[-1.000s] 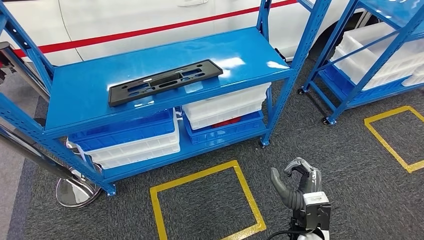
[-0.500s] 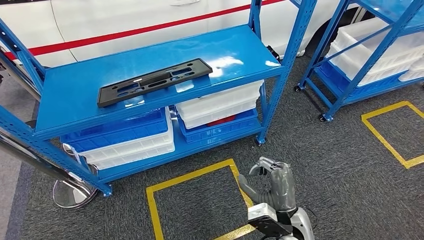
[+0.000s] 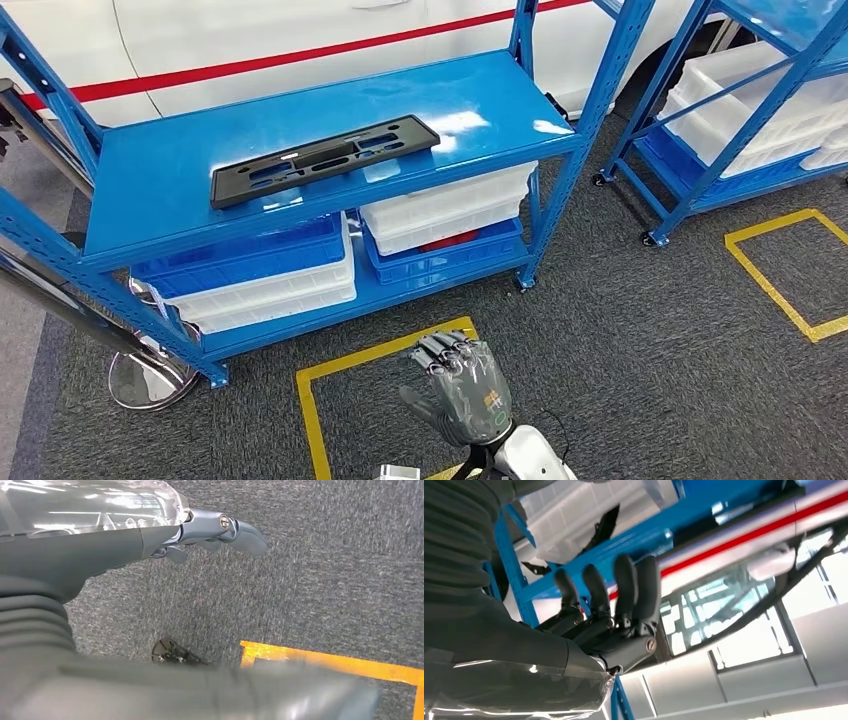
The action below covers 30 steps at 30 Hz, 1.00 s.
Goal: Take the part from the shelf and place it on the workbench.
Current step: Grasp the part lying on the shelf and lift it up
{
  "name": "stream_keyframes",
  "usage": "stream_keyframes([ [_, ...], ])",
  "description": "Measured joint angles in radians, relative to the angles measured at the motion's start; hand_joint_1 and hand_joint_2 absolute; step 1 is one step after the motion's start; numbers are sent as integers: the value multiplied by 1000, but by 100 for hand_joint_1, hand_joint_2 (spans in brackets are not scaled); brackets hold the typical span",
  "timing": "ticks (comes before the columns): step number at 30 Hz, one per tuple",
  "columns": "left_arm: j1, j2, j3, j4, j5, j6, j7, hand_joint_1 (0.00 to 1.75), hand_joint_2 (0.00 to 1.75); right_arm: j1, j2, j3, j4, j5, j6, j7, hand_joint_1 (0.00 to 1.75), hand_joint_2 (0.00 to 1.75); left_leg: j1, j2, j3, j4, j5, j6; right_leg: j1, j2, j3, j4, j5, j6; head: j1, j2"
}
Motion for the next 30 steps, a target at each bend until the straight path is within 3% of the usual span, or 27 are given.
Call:
stream_keyframes([
  [1,-1,0,4,0,-3,-2,1,0,0,-7,0,0,-5,-3,1,-2,0,175,-2,0,-2,3,-2,-5,1,0,11,-27,6,-6,0,0],
  [5,-4,1,18,0,-18,-5,15,0,0,-40,6,0,-16,-7,6,-8,0,175,0,0,-7,18,-15,-28,4,2,12,-40,11,-32,-1,0],
  [7,-4,1,23,0,-26,-7,20,0,0,-61,14,1,-18,-7,8,-8,0,175,3,-1,-41,95,-65,-37,1,1,14,-45,14,-42,-2,0],
  [9,-4,1,25,1,-28,-10,24,0,0,-77,20,2,-17,-7,12,-8,0,175,5,-1,-103,229,-128,-43,3,1,12,-44,14,-45,-3,0],
  [10,-3,1,26,1,-28,-12,25,0,0,-82,21,3,-17,-7,13,-8,0,175,5,-1,-126,276,-142,-44,4,0,11,-43,14,-46,-3,0],
  [11,-3,1,27,2,-29,-12,26,0,0,-86,22,3,-16,-7,15,-8,0,175,5,-1,-132,289,-135,-44,4,0,11,-41,13,-46,-3,0],
  [12,-3,1,28,2,-29,-13,27,0,0,-89,22,3,-16,-7,15,-8,0,175,5,-1,-119,259,-109,-42,4,1,11,-40,13,-46,-3,0],
  [14,-3,2,30,2,-29,-16,27,0,0,-95,27,3,-16,-6,15,-8,0,175,4,-1,-54,123,-38,-33,5,3,13,-38,11,-44,-3,0],
  [16,-4,3,33,2,-25,-33,19,0,0,-105,32,6,-15,-1,15,-5,0,175,0,-2,-10,26,-8,-23,7,4,13,-36,11,-35,-2,0],
  [19,-6,4,44,2,-18,-78,5,0,0,-130,45,17,-5,22,15,8,0,175,-4,-2,-5,4,-3,-9,7,4,12,-39,14,-16,-2,0],
  [21,-7,4,52,2,-21,-98,2,0,0,-152,62,28,18,44,11,15,0,175,1,0,0,-8,7,5,6,4,2,-14,-7,-5,-1,0],
  [24,-12,4,64,2,-33,-109,2,0,0,-192,77,61,111,67,-7,23,0,175,0,2,-3,-12,14,16,4,3,-76,153,-97,4,-1,0],
  [25,-13,4,70,2,-39,-110,2,0,0,-207,77,77,161,68,-18,20,0,175,-1,2,-4,-11,14,16,3,3,-102,206,-114,6,-1,0],
  [26,-14,4,75,2,-46,-110,3,0,0,-224,78,93,217,67,-35,14,0,175,-2,1,-6,-10,14,17,2,2,-114,230,-112,7,-1,0],
  [27,-14,4,80,2,-52,-112,3,0,0,-240,79,106,273,65,-53,9,0,175,-2,1,-6,-8,14,16,2,2,-108,216,-93,6,-1,0],
  [30,-18,3,93,2,-72,-122,5,0,0,-289,97,132,436,89,-102,22,0,175,-5,-2,-8,2,8,10,4,1,-22,34,-3,-4,-1,0],
])
